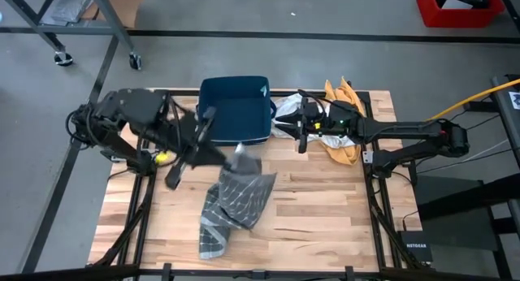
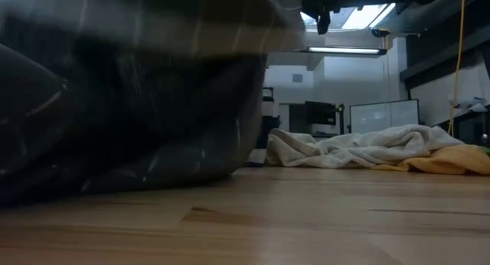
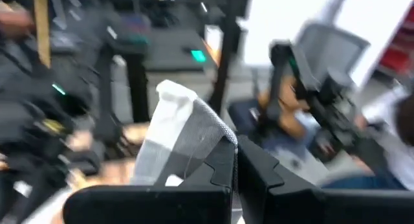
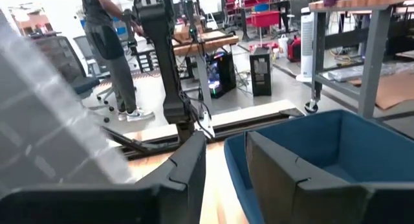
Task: Fold towel
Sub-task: Fold the gray patterned towel
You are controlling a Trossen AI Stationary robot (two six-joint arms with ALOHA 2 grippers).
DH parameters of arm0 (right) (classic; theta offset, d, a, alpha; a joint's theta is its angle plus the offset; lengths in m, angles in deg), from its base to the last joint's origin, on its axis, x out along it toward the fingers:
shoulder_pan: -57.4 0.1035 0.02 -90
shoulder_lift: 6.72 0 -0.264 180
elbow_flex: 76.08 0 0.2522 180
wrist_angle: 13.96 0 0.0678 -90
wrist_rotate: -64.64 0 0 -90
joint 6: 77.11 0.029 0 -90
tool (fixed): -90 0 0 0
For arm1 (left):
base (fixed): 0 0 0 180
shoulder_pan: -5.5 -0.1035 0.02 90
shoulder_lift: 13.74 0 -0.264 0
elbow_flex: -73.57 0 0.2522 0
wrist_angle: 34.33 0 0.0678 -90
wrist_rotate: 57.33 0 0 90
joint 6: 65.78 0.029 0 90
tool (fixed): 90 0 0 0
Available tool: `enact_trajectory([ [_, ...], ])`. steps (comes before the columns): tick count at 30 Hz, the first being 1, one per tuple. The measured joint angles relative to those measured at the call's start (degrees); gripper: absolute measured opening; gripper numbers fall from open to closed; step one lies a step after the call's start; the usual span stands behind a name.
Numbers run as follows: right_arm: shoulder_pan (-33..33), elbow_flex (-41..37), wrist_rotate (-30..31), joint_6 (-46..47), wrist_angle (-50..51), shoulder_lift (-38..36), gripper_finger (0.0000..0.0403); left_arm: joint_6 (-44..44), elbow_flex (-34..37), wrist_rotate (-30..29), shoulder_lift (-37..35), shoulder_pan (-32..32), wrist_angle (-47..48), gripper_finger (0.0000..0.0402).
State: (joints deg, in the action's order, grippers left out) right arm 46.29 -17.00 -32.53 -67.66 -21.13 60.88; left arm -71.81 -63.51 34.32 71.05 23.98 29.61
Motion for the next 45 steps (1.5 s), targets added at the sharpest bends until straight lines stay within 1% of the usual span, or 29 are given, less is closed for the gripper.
enact_trajectory([
  [2,0.00,0.00,-0.66,0.00,-0.17,0.83,0.0115,0.04,0.05,0.00,0.05,1.63,4.21,0.0000],
  [4,0.00,0.00,-3.29,0.10,-0.03,1.97,0.0115,0.04,0.09,-1.07,0.07,3.33,7.89,0.0000],
  [6,0.46,0.00,-6.46,0.62,-0.12,3.29,0.0115,0.07,0.10,-3.57,0.07,4.75,10.70,0.0000],
  [10,3.00,0.00,-9.00,0.66,-1.18,6.46,0.0115,0.28,0.10,-14.10,0.07,6.47,12.20,0.0000],
  [13,5.71,0.00,-8.98,0.59,-1.91,8.07,0.0115,-0.05,0.10,-24.35,0.07,6.54,11.68,0.0000],
  [16,8.33,0.00,-8.54,-0.58,-2.07,8.19,0.0115,-1.50,0.10,-34.64,0.07,6.50,11.87,0.0000],
  [18,10.03,0.00,-7.20,-1.19,-2.10,7.62,0.0115,-1.21,0.10,-38.63,0.07,6.37,12.19,0.0000],
  [19,10.88,0.00,-5.95,-1.59,-2.21,7.39,0.0115,-1.09,0.10,-39.37,0.07,6.15,12.27,0.0000],
  [25,15.33,0.00,1.46,-2.47,-0.44,7.24,0.0115,-1.25,0.13,-39.61,0.19,5.08,11.10,0.0000],
  [31,20.41,0.00,4.00,-2.37,1.52,7.27,0.0115,1.51,0.17,-39.91,0.33,3.58,8.23,0.0000],
  [35,23.51,0.02,7.09,-2.34,2.22,7.29,0.0115,3.37,0.17,-39.98,0.33,2.68,6.77,0.0000],
  [40,25.55,0.04,13.57,-1.14,6.27,7.29,0.0115,5.27,0.17,-39.96,0.33,2.34,3.98,0.0000],
  [45,25.38,0.02,14.52,3.54,7.49,7.29,0.0115,8.03,0.17,-39.96,0.33,2.36,0.20,0.0000],
])
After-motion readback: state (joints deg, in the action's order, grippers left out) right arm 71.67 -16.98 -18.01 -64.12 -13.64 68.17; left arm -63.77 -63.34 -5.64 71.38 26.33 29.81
